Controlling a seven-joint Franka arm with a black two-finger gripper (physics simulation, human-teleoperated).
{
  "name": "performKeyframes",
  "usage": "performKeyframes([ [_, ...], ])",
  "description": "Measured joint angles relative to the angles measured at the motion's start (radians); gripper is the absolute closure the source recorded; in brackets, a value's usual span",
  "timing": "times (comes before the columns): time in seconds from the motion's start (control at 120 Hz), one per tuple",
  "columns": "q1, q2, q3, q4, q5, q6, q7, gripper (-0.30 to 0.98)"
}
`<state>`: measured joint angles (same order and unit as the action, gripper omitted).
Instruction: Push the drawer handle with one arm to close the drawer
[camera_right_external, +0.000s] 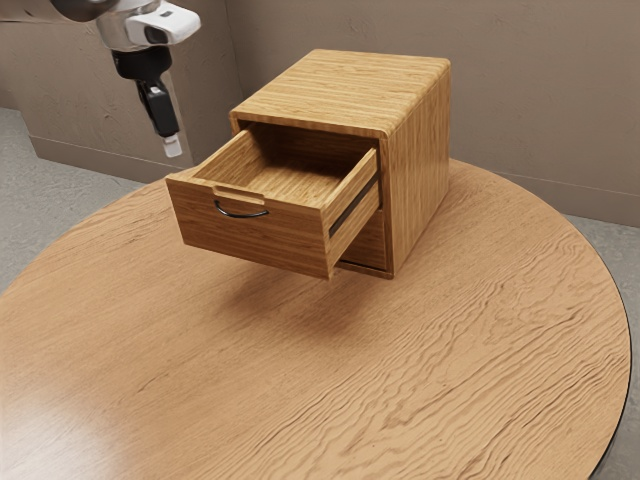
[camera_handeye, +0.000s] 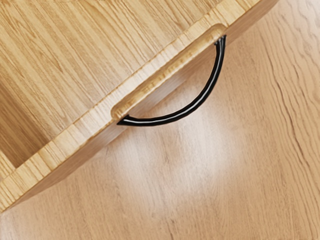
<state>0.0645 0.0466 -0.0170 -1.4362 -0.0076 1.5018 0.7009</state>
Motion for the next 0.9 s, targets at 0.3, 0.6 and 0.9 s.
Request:
performKeyframes([
  [0.3, 0.012, -0.159, -0.004, 0.038, -0.010, -0.051, 0.021, 0.00],
  [0.6, 0.006, -0.465, -0.203, -0.451, -0.080, -0.160, -0.210, 0.00],
  [0.9, 0.052, -0.347, -0.203, -0.597, -0.168, 0.018, -0.399, 0.38],
])
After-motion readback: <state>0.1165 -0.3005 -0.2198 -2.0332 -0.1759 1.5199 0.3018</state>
